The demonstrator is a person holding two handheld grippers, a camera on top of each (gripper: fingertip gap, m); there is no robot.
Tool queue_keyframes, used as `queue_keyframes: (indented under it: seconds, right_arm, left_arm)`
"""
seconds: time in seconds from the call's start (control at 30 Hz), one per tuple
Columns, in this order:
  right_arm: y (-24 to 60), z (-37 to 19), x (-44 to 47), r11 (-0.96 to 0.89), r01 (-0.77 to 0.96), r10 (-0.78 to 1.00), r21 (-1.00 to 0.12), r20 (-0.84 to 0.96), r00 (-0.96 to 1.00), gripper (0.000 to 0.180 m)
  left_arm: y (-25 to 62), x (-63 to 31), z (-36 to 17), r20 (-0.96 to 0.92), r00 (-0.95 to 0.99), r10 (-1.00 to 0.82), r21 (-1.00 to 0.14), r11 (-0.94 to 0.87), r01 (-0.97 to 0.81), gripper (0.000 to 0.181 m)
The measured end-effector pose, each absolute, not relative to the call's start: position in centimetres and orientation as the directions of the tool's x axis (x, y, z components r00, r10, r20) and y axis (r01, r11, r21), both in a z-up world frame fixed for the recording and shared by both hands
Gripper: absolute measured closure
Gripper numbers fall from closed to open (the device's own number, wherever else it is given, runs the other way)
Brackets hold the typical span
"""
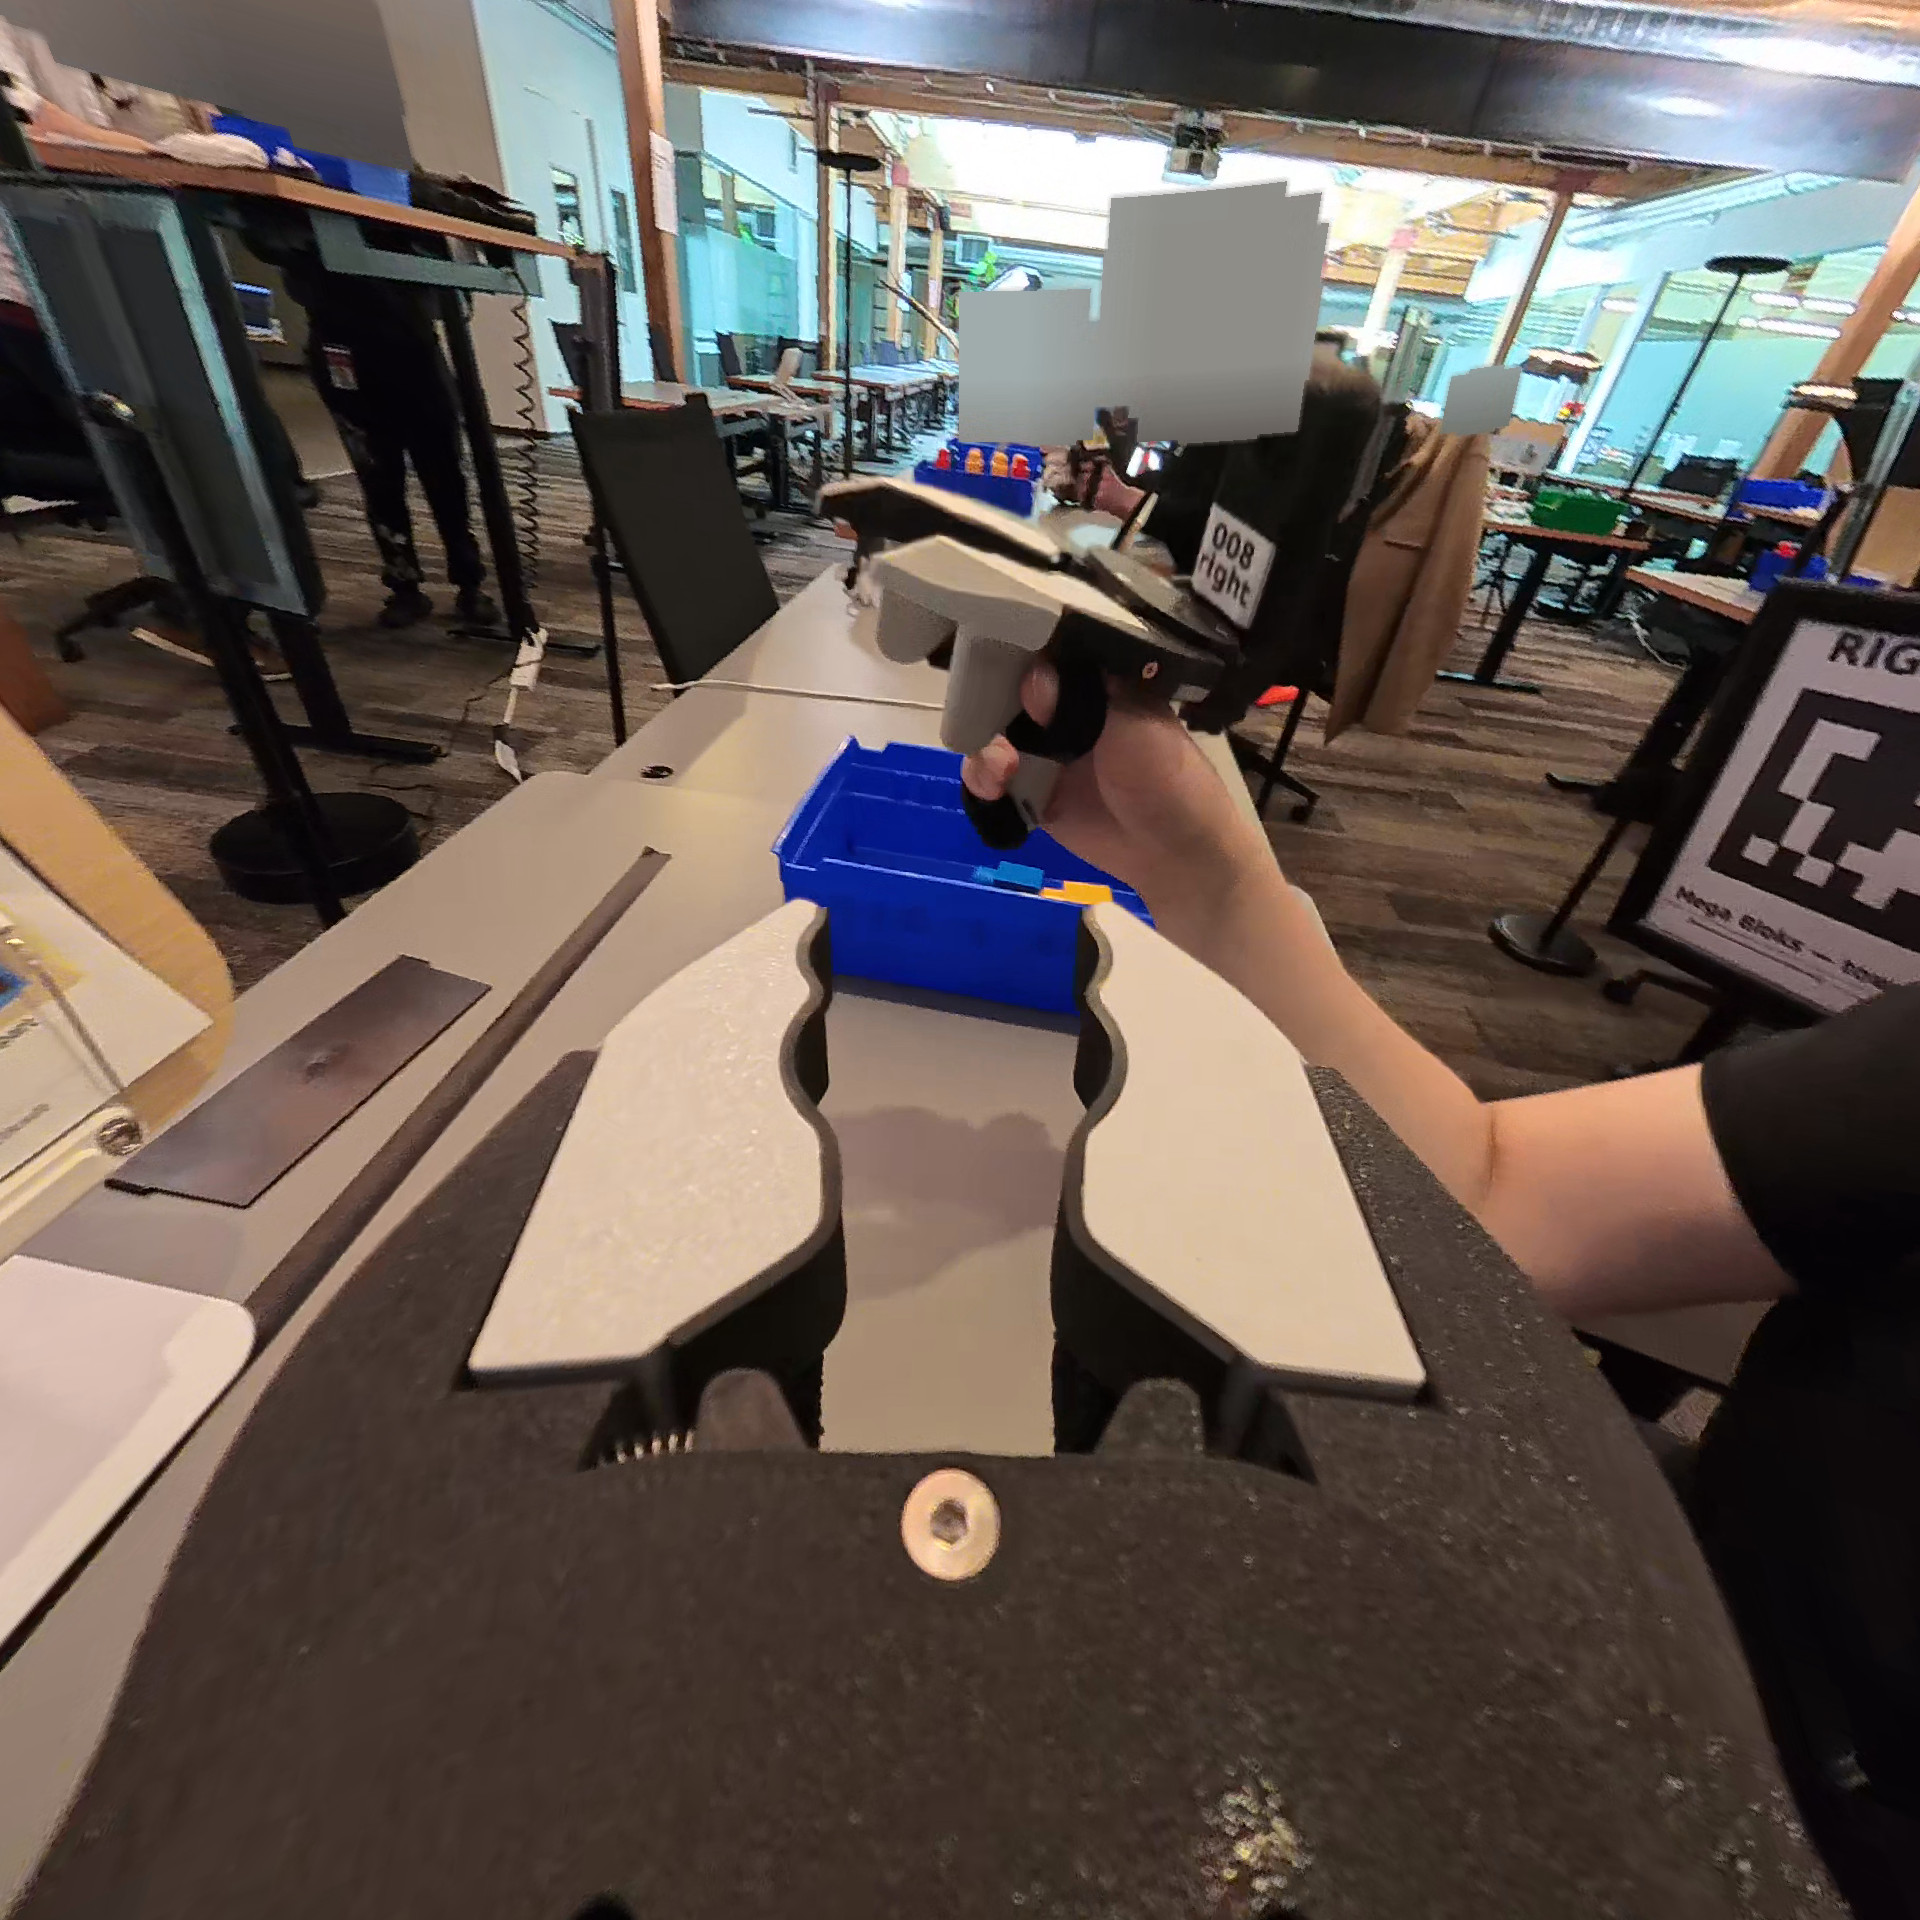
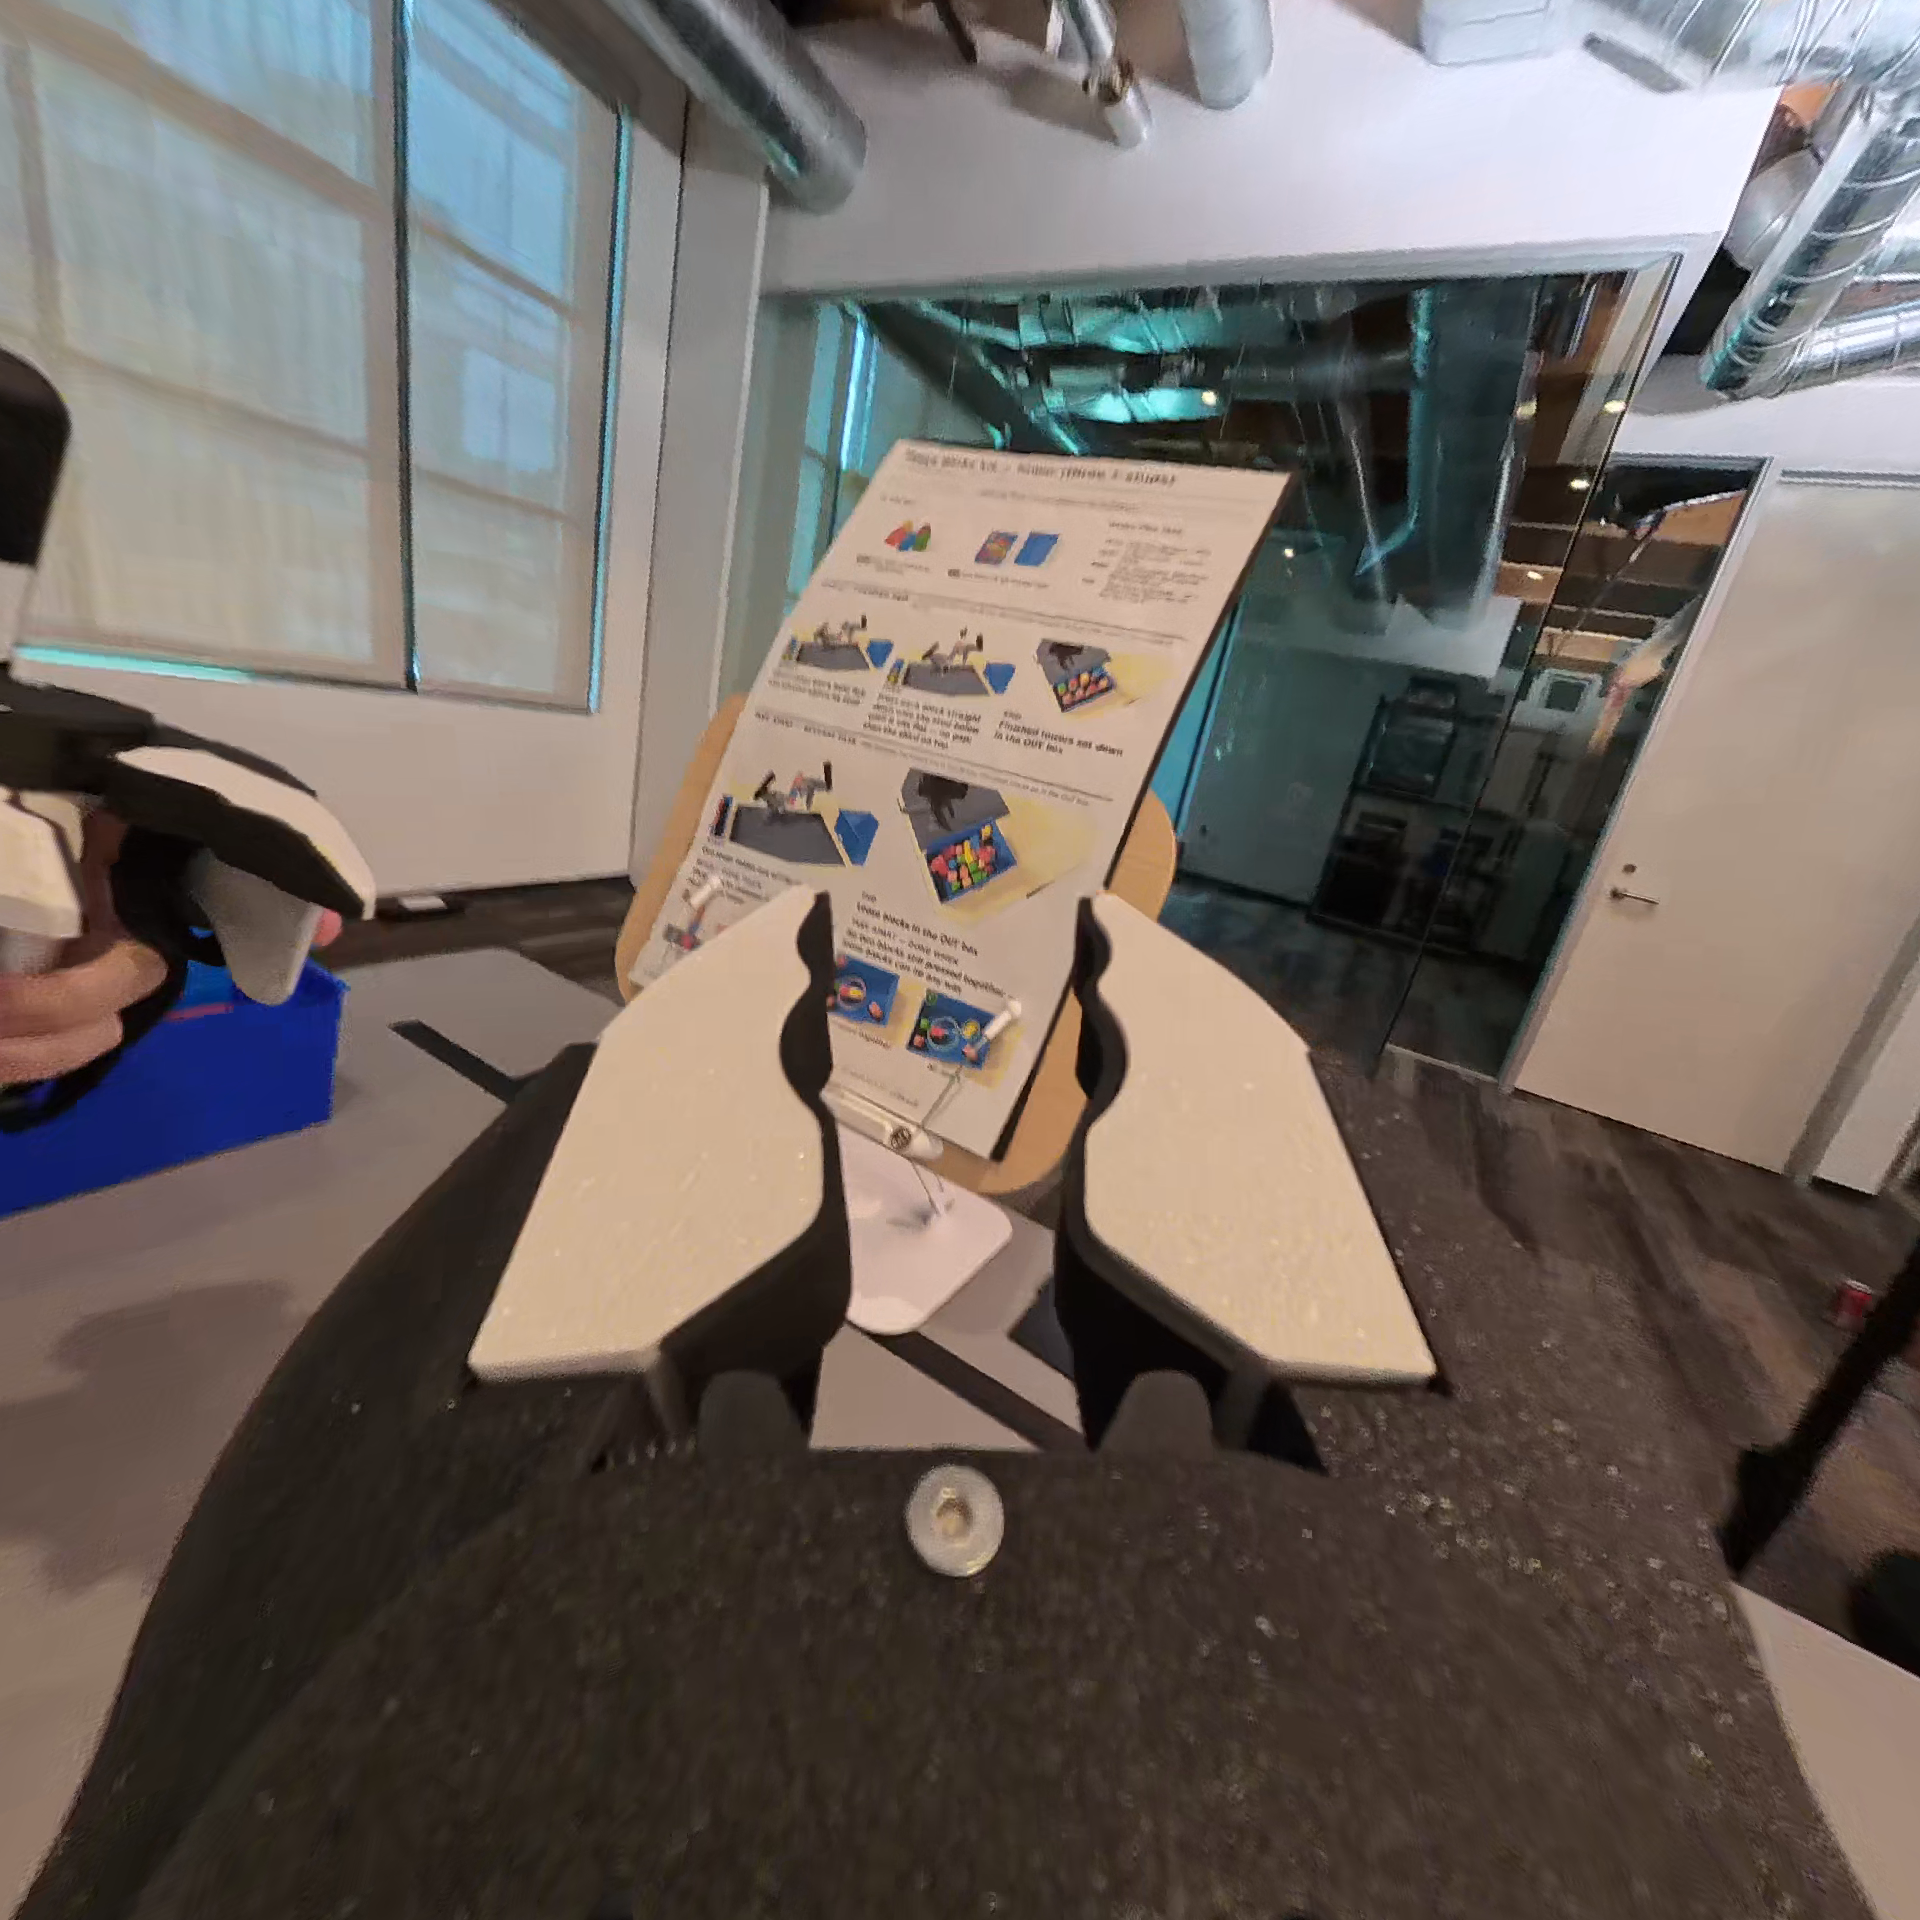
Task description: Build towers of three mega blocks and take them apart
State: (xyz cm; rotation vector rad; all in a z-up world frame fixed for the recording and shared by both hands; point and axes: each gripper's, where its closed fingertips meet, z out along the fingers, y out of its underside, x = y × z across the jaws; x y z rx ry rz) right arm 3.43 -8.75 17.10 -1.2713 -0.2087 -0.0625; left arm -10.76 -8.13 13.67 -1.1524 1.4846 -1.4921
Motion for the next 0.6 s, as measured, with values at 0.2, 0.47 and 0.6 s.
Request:
queue_keyframes:
  seconds: [0.2, 0.47, 0.6]
  right_arm:
    - [-7.5, 14.3, 5.4, 0.16, 0.13, 0.062, -0.979, 0.141, 0.988, 0.128]
    - [-6.9, 12.9, 6.0, 0.064, 0.182, 0.033, -0.981, 0.184, 0.982, 0.125]
    - [-6.9, 12.6, 5.9, 0.05, 0.173, 0.051, -0.984, 0.176, 0.983, 0.124]
  left_arm:
    - [-5.1, -15.0, 14.7, 0.131, -0.085, -0.988, -0.986, -0.121, -0.116, 0.135]
    - [2.1, -38.6, 11.8, -0.022, 0.684, -0.729, -0.989, -0.086, -0.123, 0.128]
    - [4.1, -49.6, 6.4, -0.055, 0.903, -0.426, -0.973, -0.18, -0.145, 0.118]
